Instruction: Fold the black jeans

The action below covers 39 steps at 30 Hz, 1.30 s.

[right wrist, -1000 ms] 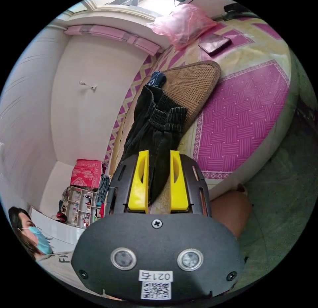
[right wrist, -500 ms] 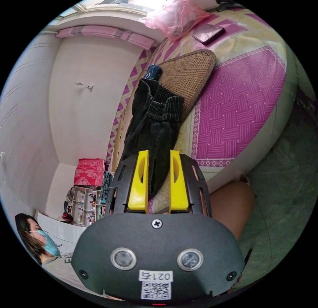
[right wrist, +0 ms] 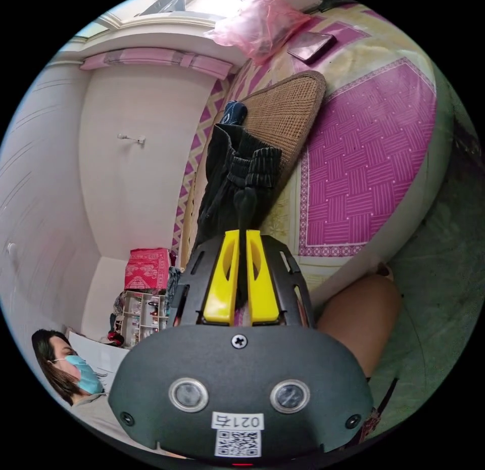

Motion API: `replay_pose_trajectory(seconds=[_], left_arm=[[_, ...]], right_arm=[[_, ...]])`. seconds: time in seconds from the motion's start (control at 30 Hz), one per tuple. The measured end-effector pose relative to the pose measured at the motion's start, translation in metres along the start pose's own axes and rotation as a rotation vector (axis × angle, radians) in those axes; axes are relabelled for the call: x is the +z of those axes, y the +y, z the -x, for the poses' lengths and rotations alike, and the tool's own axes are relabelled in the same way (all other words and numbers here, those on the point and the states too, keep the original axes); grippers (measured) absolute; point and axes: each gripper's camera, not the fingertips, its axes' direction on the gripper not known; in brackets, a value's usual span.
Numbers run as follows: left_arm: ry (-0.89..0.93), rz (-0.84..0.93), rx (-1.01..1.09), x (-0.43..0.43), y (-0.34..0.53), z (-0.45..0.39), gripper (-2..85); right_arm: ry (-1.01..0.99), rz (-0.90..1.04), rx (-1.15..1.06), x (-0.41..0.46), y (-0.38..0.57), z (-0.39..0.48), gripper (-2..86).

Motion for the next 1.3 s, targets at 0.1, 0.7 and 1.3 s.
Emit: replay_pose_trajectory(seconds=[0.1,0.7,1.3], left_arm=[[-0.022,0.035,0.156,-0.009,-0.032,-0.045,-0.9],[-0.414,0.511,0.537,0.212,-0.42,-0.34,-1.0],[-0.406,0.567,0.504,0.319,-0.532,-0.34,-0.8]], right_arm=[[-0.069,0.014,-0.042,-0.006,-0.012,0.02,0.9],[0.102,0.189,-0.183,0.208,-0.251,0.178,0.3],[0.038,0.213,-0.179,0.282,-0.263,0.171,2.7]])
